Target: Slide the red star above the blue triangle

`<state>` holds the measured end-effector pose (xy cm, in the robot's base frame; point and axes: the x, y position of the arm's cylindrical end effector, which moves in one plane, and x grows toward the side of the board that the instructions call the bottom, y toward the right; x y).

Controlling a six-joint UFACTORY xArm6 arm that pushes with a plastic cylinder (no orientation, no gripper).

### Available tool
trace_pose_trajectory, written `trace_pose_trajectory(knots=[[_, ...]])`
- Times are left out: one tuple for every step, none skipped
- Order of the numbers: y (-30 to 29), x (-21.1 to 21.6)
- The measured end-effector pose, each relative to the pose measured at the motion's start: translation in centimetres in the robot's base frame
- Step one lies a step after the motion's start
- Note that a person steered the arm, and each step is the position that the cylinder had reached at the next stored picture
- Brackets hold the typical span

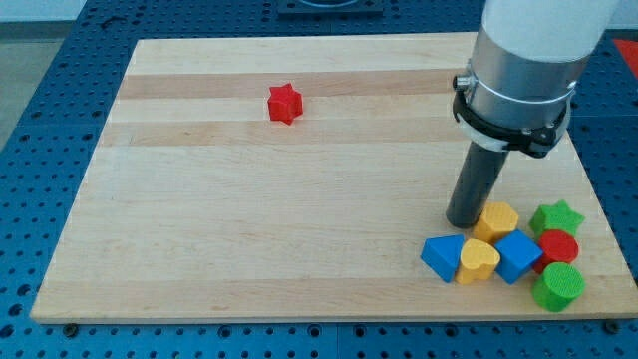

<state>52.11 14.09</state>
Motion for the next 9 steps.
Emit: trace_pose_trajectory(knots=[[1.0, 0.0], [2.2, 0.0], [2.6, 0.0], [2.4, -1.8], [2.1, -9.3], [-0.4, -17.8], [-5.2, -24.3], [-14.9, -25.3], [-21.9, -22.4]])
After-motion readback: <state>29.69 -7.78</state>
